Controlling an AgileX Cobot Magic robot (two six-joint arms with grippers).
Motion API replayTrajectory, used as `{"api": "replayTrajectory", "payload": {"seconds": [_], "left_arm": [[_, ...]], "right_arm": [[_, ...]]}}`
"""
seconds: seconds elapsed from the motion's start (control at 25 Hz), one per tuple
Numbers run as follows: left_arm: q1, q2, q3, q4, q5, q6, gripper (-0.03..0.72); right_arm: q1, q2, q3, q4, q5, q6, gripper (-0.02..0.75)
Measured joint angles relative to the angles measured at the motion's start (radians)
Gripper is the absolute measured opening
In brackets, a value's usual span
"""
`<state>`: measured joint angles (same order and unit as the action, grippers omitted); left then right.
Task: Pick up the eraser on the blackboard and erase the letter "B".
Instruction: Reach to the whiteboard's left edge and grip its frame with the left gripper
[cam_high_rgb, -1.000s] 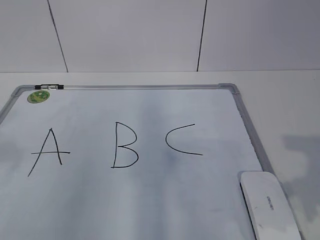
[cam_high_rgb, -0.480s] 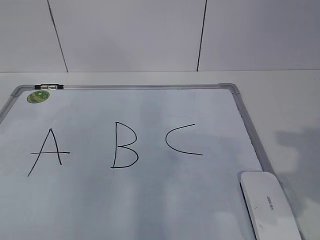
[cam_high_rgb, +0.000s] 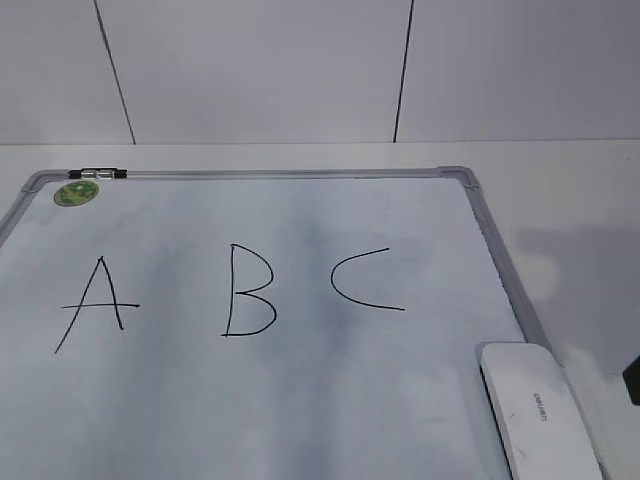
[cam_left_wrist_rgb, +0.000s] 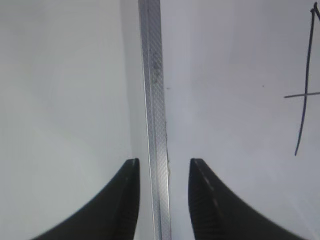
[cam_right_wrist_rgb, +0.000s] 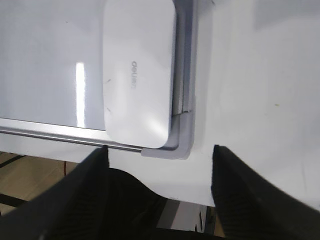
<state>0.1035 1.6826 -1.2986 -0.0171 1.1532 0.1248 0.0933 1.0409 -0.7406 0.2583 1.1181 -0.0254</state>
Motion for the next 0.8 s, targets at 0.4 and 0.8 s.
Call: {"api": "replayTrajectory", "payload": {"seconds": [0.4,0.8], "left_arm": [[0.0,0.162,-0.095,0.005,-0.066,0.071,0.235],[0.017,0.261,-0.097,0.017,-0.082,0.088,0.234]], "right_arm": [[0.138,0.103,-0.065,-0.005,-0.004,0.032,0.482],[0.14,0.106,-0.065,-0.039,0.0,0.045,0.482]]}}
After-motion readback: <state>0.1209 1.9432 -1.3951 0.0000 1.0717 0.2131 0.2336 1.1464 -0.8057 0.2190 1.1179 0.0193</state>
